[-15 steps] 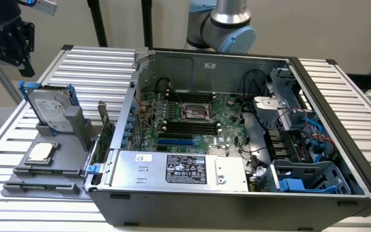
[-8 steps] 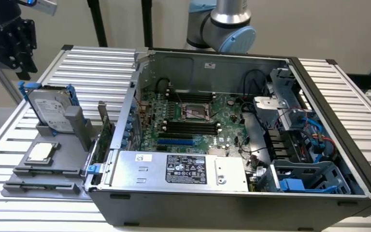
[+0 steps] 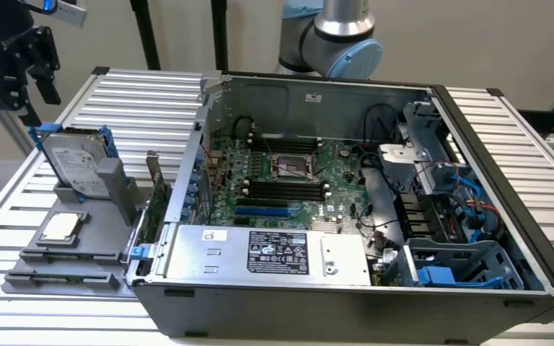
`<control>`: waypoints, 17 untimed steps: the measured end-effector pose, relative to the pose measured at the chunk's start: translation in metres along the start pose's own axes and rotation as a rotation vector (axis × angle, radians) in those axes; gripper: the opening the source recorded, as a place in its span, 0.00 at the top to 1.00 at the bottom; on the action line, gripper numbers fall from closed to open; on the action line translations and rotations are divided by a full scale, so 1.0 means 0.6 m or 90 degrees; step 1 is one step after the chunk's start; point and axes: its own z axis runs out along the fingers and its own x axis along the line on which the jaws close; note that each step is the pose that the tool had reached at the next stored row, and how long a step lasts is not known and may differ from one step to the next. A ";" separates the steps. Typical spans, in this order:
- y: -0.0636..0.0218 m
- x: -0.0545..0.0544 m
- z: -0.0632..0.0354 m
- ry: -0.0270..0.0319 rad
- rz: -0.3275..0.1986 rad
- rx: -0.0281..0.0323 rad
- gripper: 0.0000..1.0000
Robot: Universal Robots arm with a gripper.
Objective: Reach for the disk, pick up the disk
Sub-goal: 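Pick up the disk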
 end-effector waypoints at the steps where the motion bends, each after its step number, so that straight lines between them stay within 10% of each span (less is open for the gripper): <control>1: 0.000 0.000 0.003 0.0000 -0.001 0.0000 0.40; 17: -0.002 0.008 0.048 0.0007 -0.021 0.0000 0.40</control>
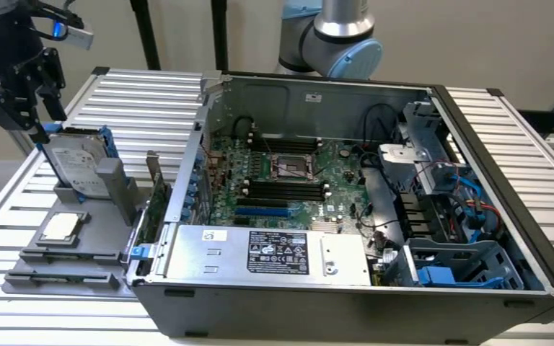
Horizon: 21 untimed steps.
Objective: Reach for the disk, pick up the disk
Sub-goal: 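Pick up the disk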
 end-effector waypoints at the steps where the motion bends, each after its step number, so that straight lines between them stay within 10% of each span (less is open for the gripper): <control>1: 0.000 0.001 0.003 0.0001 -0.001 0.0000 0.40; 14: -0.001 0.005 0.034 -0.0020 -0.010 -0.0001 0.40; 21: 0.002 0.006 0.038 -0.0121 -0.012 0.0013 0.40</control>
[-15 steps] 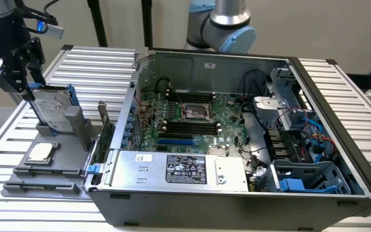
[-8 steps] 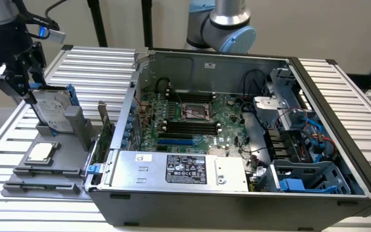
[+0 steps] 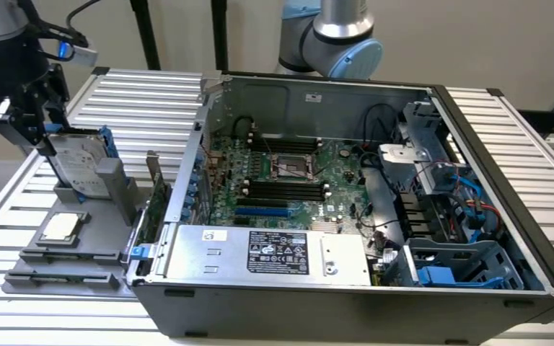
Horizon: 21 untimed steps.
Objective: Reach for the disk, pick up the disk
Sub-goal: 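Pick up the disk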
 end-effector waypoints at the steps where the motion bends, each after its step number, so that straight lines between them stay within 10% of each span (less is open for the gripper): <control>1: 0.001 0.000 0.000 -0.0014 0.000 0.0007 0.40; 21: 0.004 0.000 0.004 -0.0036 -0.014 0.0039 0.49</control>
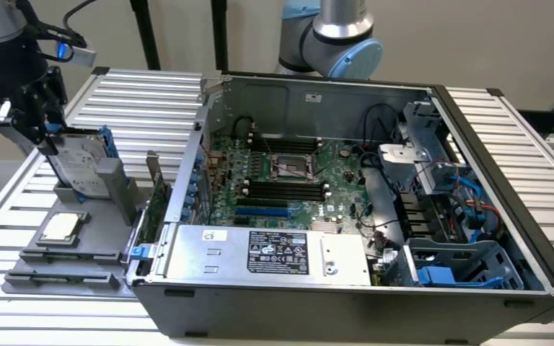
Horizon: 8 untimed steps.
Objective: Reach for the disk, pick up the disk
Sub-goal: 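Pick up the disk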
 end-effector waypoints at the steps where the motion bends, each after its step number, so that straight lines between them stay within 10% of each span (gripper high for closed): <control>1: 0.000 0.000 0.000 0.0000 0.000 0.0000 0.49; 8: 0.000 0.000 0.000 0.0001 -0.004 -0.0001 0.56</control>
